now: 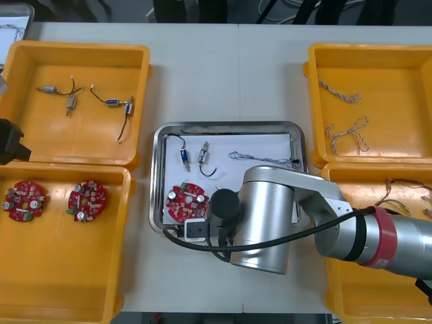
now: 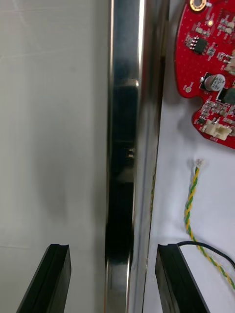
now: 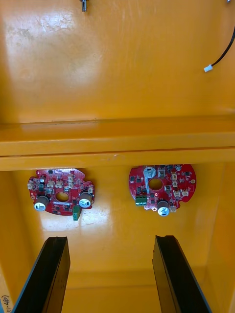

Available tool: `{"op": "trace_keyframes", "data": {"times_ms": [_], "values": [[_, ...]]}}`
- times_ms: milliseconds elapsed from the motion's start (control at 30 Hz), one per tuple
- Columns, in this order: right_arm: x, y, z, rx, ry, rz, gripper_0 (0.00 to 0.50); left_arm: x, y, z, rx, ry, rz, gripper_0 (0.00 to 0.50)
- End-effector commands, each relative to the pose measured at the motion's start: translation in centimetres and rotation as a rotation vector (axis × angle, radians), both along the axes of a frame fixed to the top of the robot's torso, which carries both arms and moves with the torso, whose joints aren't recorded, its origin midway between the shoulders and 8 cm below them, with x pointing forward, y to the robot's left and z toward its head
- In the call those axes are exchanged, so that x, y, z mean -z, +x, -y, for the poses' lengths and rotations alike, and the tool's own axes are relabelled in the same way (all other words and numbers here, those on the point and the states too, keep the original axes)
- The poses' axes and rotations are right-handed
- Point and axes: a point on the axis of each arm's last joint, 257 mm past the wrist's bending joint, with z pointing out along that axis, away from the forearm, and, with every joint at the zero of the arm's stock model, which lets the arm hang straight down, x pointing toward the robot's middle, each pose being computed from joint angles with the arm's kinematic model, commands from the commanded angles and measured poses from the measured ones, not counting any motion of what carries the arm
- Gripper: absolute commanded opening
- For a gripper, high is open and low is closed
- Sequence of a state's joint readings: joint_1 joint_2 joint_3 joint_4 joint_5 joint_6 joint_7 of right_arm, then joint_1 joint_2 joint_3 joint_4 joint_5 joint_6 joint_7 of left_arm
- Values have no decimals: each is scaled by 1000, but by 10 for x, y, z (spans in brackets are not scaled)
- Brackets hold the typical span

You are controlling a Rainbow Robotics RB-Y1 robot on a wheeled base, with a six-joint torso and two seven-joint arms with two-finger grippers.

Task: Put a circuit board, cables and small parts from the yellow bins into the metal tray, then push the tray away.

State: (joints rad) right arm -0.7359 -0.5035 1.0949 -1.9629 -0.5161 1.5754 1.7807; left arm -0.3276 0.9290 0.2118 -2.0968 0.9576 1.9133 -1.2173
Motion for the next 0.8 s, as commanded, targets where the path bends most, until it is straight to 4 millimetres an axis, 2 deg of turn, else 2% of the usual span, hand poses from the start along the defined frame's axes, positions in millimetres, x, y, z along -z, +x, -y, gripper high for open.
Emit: {"op": "trace_keyframes", "data": {"times_ms": [33,467,500,533,567,600,633,667,800], "values": [[-10,3,-23,-66,20,36,500,1,-3,-7,12,13,2,500],[-14,-2,-21,-70,12,37,500,2,-4,-9,-5,7,0,500],[-15,-2,-20,-70,10,38,413,2,-4,-9,-5,7,0,500],[-16,-2,-20,-72,10,41,352,2,-4,-9,-5,7,0,500],[-16,-2,-20,-72,9,41,319,2,-4,-9,-5,7,0,500],[-17,-3,-20,-75,9,41,247,2,-4,-9,-5,7,0,500],[-17,-4,-19,-74,6,41,153,2,-4,-9,-5,7,0,500],[-17,-3,-18,-74,4,43,95,2,-4,-9,-5,7,0,500],[-19,-1,-18,-74,0,53,41,2,-4,-9,-5,7,0,500]]}}
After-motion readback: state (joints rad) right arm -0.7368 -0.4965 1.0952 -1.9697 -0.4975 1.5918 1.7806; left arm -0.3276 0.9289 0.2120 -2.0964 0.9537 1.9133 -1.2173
